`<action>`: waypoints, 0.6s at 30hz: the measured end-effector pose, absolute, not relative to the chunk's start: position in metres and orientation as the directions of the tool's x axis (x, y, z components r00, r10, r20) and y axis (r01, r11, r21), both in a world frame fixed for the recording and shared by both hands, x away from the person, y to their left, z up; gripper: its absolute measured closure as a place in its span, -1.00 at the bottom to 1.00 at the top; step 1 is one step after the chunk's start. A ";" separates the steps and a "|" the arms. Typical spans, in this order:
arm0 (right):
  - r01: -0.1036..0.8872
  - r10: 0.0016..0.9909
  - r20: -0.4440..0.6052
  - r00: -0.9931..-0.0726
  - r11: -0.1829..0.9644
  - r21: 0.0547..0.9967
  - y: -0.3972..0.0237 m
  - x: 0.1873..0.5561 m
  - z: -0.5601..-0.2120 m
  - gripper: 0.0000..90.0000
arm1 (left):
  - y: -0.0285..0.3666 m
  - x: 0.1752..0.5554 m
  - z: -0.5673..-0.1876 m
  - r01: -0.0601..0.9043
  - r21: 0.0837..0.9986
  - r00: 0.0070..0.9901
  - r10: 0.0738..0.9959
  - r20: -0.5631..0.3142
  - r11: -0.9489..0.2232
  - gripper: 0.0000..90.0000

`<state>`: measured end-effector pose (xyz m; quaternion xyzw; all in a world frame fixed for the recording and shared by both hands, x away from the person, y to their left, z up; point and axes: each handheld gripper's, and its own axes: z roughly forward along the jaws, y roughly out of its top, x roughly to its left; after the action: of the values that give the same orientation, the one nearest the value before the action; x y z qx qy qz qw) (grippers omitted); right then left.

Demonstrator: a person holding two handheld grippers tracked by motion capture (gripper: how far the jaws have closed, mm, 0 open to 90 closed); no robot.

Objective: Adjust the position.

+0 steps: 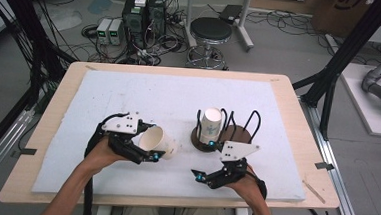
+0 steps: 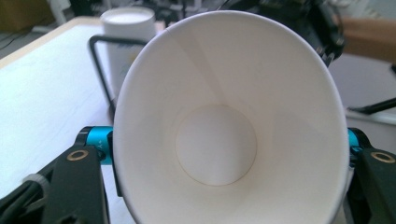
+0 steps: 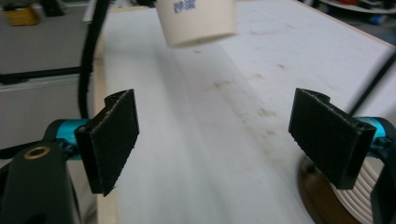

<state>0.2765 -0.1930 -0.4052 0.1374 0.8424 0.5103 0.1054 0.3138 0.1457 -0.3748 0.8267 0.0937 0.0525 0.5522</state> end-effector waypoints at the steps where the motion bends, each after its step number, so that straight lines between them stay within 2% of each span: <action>1: 0.136 0.356 -0.033 -0.934 0.437 0.889 -0.197 0.276 -0.406 -0.63 | 0.146 0.315 -0.374 0.103 0.915 0.975 0.223 -0.014 -0.391 -0.32; 9: 0.208 0.500 -0.024 -0.866 0.403 0.891 -0.228 0.276 -0.416 -0.63 | 0.148 0.328 -0.369 0.137 0.821 0.959 0.282 0.030 -0.554 -0.33; 18: 0.290 0.631 -0.022 -0.775 0.387 0.875 -0.250 0.279 -0.435 -0.63 | 0.145 0.341 -0.362 0.159 0.744 0.944 0.321 0.078 -0.649 -0.33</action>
<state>0.2785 -0.2497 -0.4354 0.2832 0.8133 0.4757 0.1792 0.3408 0.1449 -0.3623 0.9022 0.1332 0.1021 0.3973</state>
